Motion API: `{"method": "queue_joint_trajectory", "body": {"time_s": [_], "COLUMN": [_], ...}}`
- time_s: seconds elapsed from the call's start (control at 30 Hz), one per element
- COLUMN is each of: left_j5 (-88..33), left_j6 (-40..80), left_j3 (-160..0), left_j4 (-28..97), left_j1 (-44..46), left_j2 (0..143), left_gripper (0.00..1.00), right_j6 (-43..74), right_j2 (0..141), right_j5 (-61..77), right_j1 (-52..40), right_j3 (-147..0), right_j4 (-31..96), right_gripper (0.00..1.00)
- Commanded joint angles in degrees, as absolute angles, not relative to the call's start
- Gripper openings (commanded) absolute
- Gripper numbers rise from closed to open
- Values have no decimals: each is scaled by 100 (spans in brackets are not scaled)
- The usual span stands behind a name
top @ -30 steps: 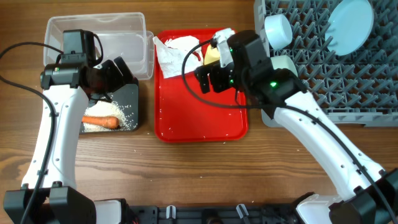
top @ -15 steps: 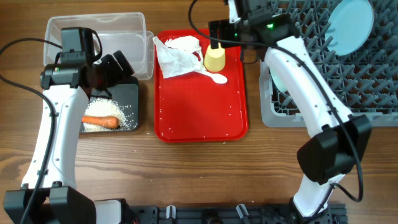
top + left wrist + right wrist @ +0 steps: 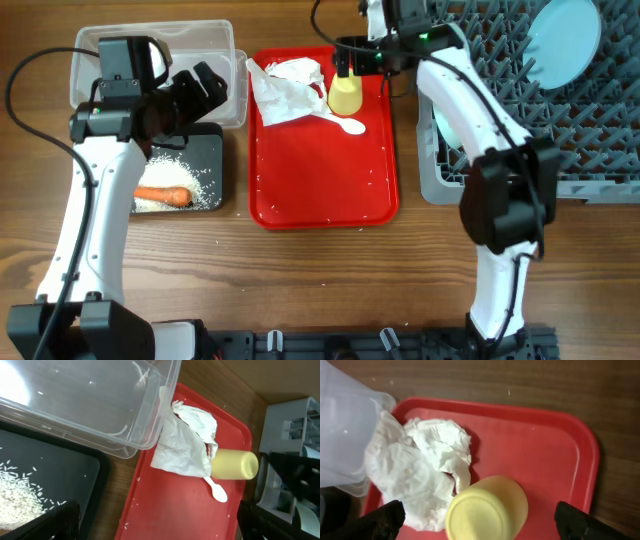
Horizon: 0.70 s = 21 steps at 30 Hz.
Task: Sort waste into correct bins and load items into the dishwasher rack
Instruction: 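Reach right gripper to the yellow cup and grasp it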
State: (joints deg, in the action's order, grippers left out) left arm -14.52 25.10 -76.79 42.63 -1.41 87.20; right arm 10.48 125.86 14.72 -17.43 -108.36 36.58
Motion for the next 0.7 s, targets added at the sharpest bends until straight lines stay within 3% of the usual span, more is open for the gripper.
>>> {"method": "queue_joint_trajectory", "body": {"time_s": [0.0, 0.2, 0.3, 0.43, 0.57, 0.67], "left_j5": [-1540, -1538, -1538, -1538, -1538, -1538], "left_j6": [2440, 2440, 2440, 2440, 2440, 2436], "left_j3": [-7754, -7754, -7754, -7754, -7754, -7752], "left_j4": [4263, 4287, 4307, 4300, 4305, 4311], "left_j1": [12, 128, 128, 128, 128, 178], "left_j2": [8707, 8707, 8707, 8707, 8713, 8820], "left_gripper": [100, 100, 100, 100, 100, 100], "right_j6": [967, 161, -1061, -2554, -768, 19], "right_j2": [12954, 13181, 12717, 11443, 11299, 11406], "right_j5": [2043, 2904, 3935, 4040, 2152, 1914], "right_j1": [-1728, -1730, -1688, -1741, -1796, -1992], "right_j3": [-10875, -10864, -10864, -10864, -10541, -9786], "right_j4": [3275, 3852, 5437, 7087, 6278, 5498], "right_gripper": [96, 93, 77, 83, 87, 87]}}
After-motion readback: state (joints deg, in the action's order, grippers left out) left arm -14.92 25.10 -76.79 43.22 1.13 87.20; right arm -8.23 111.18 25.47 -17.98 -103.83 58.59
